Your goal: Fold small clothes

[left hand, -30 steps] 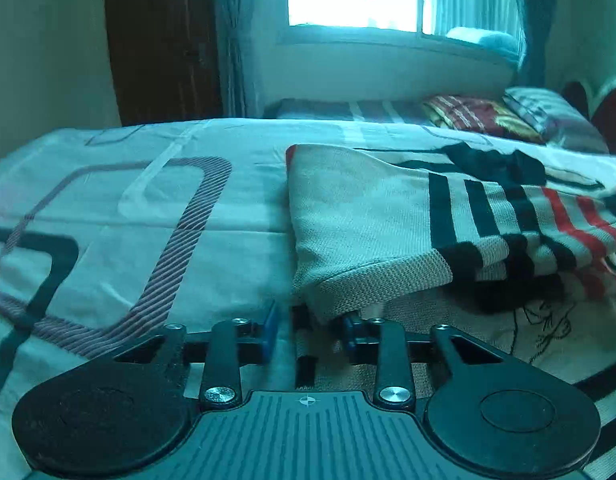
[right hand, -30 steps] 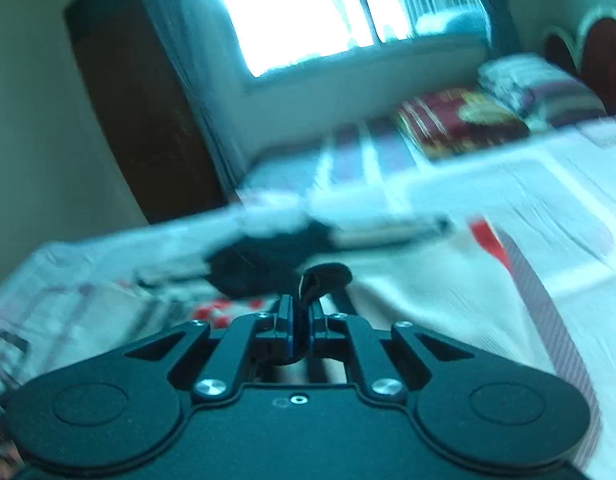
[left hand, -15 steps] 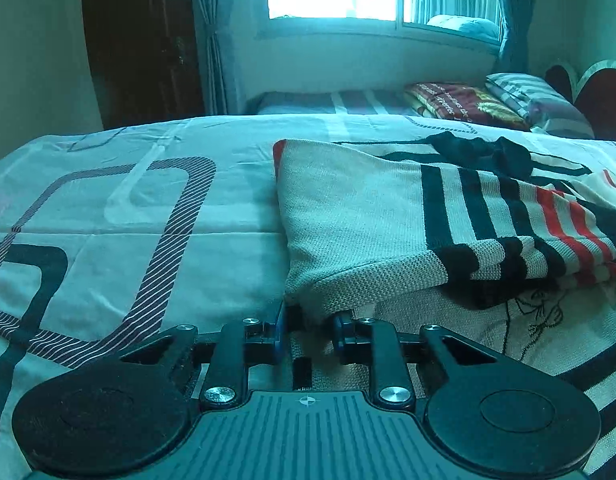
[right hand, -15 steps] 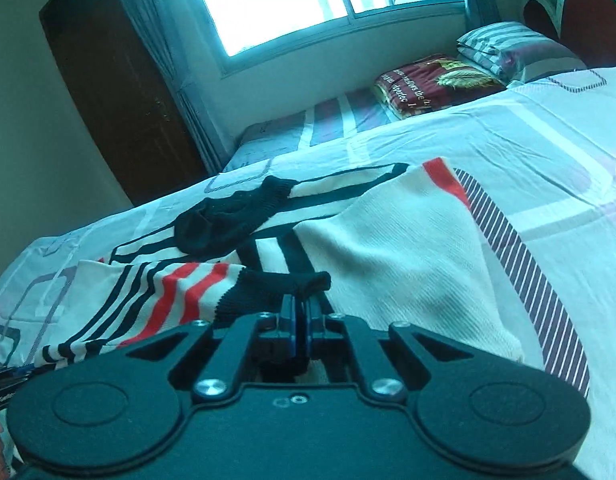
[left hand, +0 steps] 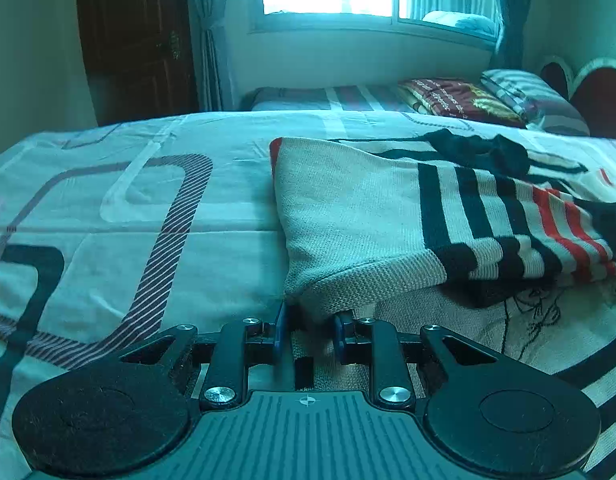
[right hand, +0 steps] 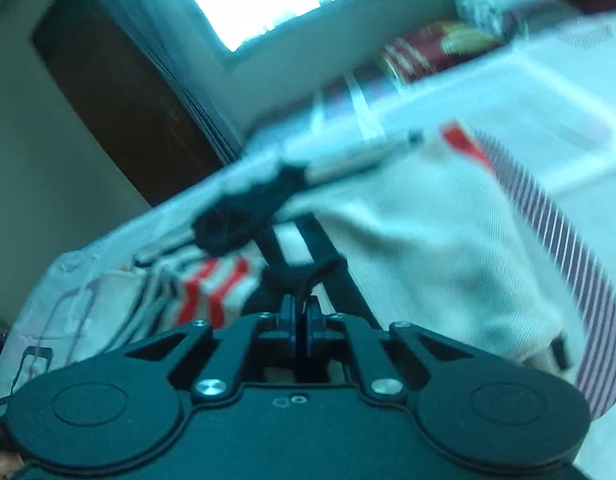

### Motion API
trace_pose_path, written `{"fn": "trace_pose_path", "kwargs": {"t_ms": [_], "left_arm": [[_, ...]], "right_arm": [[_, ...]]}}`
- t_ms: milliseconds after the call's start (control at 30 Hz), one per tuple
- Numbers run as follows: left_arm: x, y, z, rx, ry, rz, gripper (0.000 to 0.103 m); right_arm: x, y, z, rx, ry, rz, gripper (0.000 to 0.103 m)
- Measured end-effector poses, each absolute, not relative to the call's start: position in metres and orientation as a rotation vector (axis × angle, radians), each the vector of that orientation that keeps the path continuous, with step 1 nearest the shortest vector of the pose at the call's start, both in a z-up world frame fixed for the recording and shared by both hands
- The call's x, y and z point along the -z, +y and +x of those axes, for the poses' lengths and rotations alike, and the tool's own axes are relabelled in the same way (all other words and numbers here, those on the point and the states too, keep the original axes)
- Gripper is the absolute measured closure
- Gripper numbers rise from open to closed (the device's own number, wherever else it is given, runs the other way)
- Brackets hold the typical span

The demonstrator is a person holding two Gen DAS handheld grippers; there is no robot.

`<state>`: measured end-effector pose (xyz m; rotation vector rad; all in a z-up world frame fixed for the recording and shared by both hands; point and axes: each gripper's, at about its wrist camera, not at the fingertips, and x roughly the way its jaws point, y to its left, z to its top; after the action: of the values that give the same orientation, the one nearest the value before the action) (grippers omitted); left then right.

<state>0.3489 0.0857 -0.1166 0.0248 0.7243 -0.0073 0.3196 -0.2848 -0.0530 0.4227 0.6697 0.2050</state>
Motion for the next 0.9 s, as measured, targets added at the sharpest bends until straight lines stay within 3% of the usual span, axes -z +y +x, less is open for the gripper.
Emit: {"fn": "trace_pose_path", "kwargs": {"t_ms": [100,300,367,400,433,467,600,767,833,867,900], "left_arm": [[0.117,0.087,0.349,0.011,0.729,0.027,0.079],[0.115,0.087,0.353,0.016,0.752,0.036,0.079],[0.112,0.087,0.351,0.035,0.758,0.068,0.075],[0.109,0.088,0.346,0.039,0.76,0.088,0.069],[0.104,0.091,0.339,0.031,0.754,0.107,0.069],[0.096,0.093,0.329,0.036,0.727,0.112,0.069],[0.065,0.071,0.32,0.129,0.628,0.07,0.069],[0.083,0.006,0.359,0.206,0.677,0.095,0.069],[0.103,0.002,0.362,0.141,0.71,0.102,0.059],[0.107,0.008,0.359,0.108,0.701,0.06,0.046],[0.108,0.016,0.358,0.108,0.701,0.023,0.044]], "right_arm": [[0.041,-0.284,0.308,-0.202,0.646,0.355,0.098],[0.07,-0.285,0.316,-0.152,0.725,0.316,0.097],[0.069,-0.285,0.316,-0.152,0.73,0.324,0.097],[0.066,-0.287,0.315,-0.149,0.726,0.328,0.095],[0.06,-0.289,0.311,-0.136,0.704,0.325,0.085],[0.053,-0.292,0.304,-0.123,0.672,0.31,0.083],[0.039,-0.287,0.29,-0.21,0.61,0.219,0.088],[0.047,-0.246,0.3,-0.332,0.658,0.063,0.09],[0.06,-0.233,0.305,-0.327,0.721,-0.055,0.095],[0.063,-0.232,0.302,-0.33,0.696,-0.072,0.095],[0.063,-0.235,0.302,-0.332,0.695,-0.057,0.095]]}}
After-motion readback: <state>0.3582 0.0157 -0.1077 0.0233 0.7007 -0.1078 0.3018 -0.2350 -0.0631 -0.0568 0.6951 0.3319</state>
